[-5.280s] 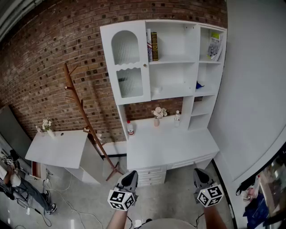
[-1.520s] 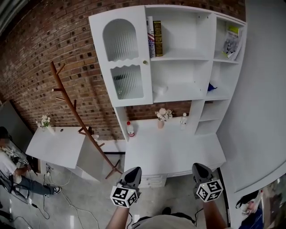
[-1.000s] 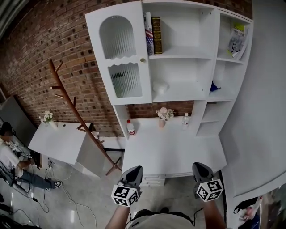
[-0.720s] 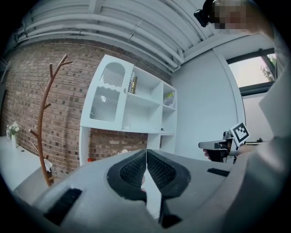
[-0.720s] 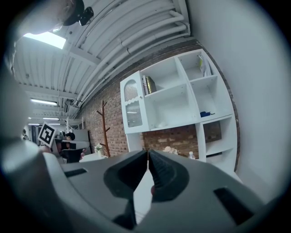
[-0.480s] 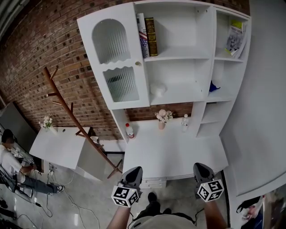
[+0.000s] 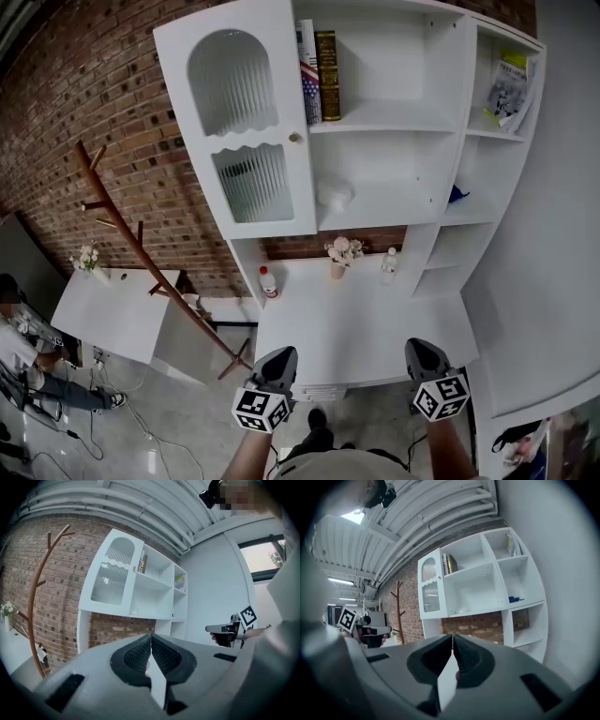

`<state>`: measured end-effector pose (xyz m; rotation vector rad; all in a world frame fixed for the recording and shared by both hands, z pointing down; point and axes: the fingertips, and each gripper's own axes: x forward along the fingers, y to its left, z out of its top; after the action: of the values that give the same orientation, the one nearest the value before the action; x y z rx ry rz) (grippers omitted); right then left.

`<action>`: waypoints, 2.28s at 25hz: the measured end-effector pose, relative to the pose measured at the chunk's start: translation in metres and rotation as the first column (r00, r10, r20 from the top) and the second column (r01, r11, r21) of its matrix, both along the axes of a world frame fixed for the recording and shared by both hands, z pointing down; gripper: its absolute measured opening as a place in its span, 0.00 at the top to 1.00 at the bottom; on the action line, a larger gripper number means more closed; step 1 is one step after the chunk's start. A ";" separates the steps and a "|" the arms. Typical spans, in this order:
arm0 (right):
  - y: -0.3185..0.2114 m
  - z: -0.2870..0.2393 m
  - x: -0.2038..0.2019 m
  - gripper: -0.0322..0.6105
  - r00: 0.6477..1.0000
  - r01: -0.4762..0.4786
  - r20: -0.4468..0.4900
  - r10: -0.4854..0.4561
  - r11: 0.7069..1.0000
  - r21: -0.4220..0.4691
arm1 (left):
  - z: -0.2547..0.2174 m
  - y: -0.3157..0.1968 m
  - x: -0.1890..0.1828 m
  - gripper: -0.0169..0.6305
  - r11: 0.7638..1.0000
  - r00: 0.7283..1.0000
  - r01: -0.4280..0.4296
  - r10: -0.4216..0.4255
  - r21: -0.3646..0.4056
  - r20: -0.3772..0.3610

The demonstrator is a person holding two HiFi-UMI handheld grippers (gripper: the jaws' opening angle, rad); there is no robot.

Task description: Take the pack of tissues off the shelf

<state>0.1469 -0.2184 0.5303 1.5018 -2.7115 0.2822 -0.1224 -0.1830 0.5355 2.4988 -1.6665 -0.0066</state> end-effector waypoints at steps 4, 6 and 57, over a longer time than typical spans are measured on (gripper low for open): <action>-0.025 -0.003 -0.012 0.90 1.000 -0.006 -0.011 0.006 1.000 0.005 | 0.000 -0.029 -0.013 0.93 1.000 1.000 -0.011 0.011 0.003 0.001; -0.039 -0.008 -0.018 0.90 1.000 -0.006 -0.019 0.006 1.000 0.016 | -0.003 -0.044 -0.018 0.93 1.000 1.000 -0.019 0.019 0.007 0.000; -0.352 -0.090 -0.131 0.78 0.933 0.247 -0.277 -0.231 0.969 0.023 | -0.044 -0.200 -0.039 0.93 0.997 0.999 0.031 -0.032 0.071 0.016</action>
<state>0.0162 -0.5705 0.4407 1.1061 -2.6574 -0.0115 -0.1615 -0.3829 0.4915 2.5300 -1.7421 -0.0493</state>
